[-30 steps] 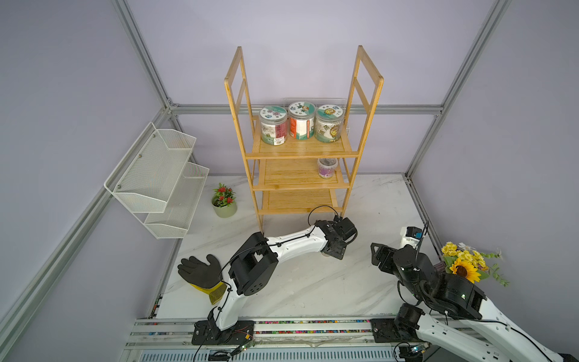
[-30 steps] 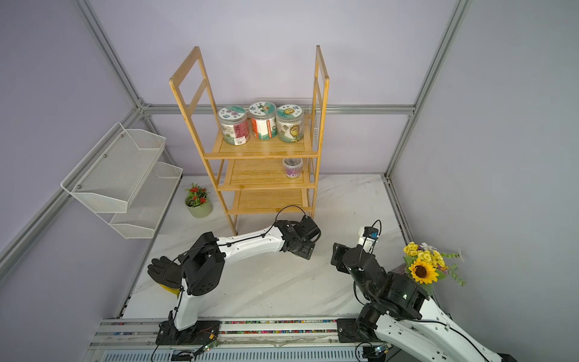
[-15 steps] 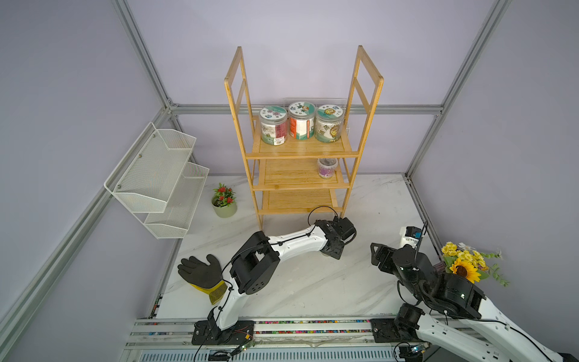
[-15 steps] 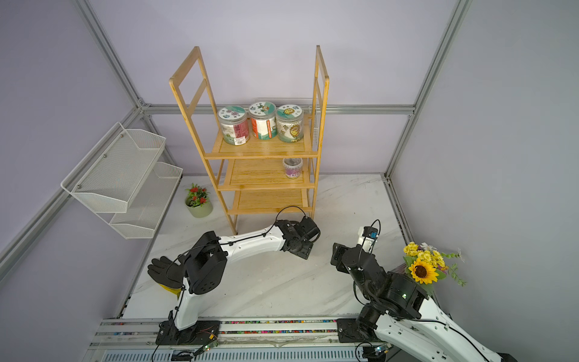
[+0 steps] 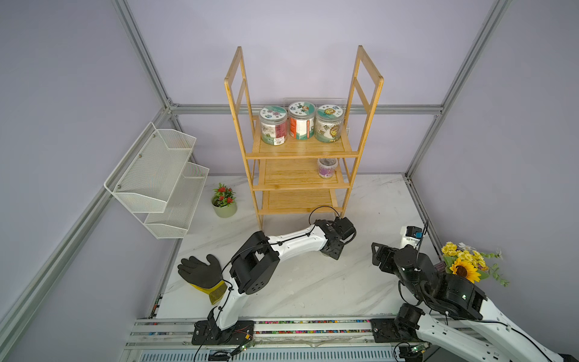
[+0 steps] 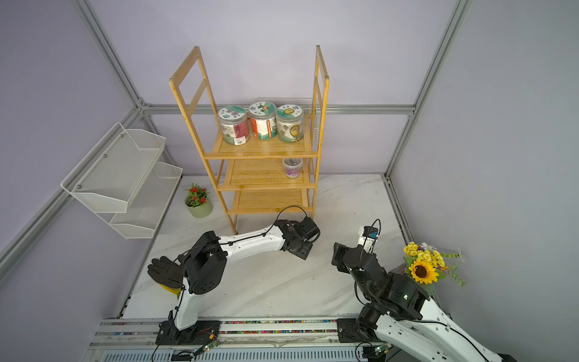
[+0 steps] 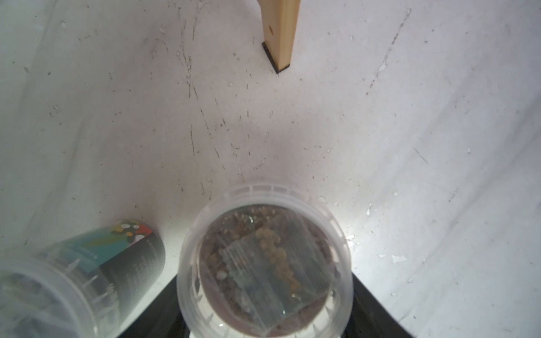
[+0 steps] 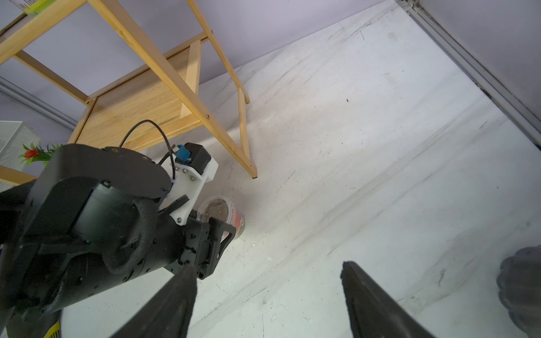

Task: Place the seed container on the shelf
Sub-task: Pick up the seed jar at the center of the board.

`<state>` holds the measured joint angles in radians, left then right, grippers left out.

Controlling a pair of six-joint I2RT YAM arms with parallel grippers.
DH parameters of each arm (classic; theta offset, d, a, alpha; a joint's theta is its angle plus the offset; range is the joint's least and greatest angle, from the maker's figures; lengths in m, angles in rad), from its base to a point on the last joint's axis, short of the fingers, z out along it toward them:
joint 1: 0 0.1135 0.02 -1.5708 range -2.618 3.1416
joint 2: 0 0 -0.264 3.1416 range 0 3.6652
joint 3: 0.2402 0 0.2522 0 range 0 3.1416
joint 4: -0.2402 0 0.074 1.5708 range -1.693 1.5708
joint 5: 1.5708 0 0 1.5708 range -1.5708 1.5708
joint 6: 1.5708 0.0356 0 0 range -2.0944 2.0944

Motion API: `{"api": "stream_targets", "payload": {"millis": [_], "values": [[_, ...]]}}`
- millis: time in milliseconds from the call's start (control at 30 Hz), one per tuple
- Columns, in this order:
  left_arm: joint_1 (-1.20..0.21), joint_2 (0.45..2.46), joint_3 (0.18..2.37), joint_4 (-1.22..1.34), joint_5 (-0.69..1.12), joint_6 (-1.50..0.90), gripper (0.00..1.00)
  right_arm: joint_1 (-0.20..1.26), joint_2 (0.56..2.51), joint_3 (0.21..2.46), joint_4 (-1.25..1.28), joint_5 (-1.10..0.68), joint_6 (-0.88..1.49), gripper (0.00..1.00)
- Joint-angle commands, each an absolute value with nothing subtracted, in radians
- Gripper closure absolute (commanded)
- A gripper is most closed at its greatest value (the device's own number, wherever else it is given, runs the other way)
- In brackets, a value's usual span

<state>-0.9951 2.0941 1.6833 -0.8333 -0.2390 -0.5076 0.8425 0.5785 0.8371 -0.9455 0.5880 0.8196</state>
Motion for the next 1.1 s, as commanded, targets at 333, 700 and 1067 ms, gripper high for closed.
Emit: {"api": "stream_targets", "payload": {"millis": [333,700,1067], "values": [[-0.991,1.831,1.667,-0.889,-0.130,-0.379,0.39,0.841,0.438,0.744,-0.728,0.590,0.536,0.21],[-0.986,1.582,1.631,-1.050,-0.126,-0.304,0.39,0.841,0.432,0.640,-0.425,0.321,0.198,0.15],[-0.976,1.309,1.559,-1.105,-0.168,-0.266,0.39,0.846,0.510,0.486,-0.028,-0.038,0.042,0.06]]}}
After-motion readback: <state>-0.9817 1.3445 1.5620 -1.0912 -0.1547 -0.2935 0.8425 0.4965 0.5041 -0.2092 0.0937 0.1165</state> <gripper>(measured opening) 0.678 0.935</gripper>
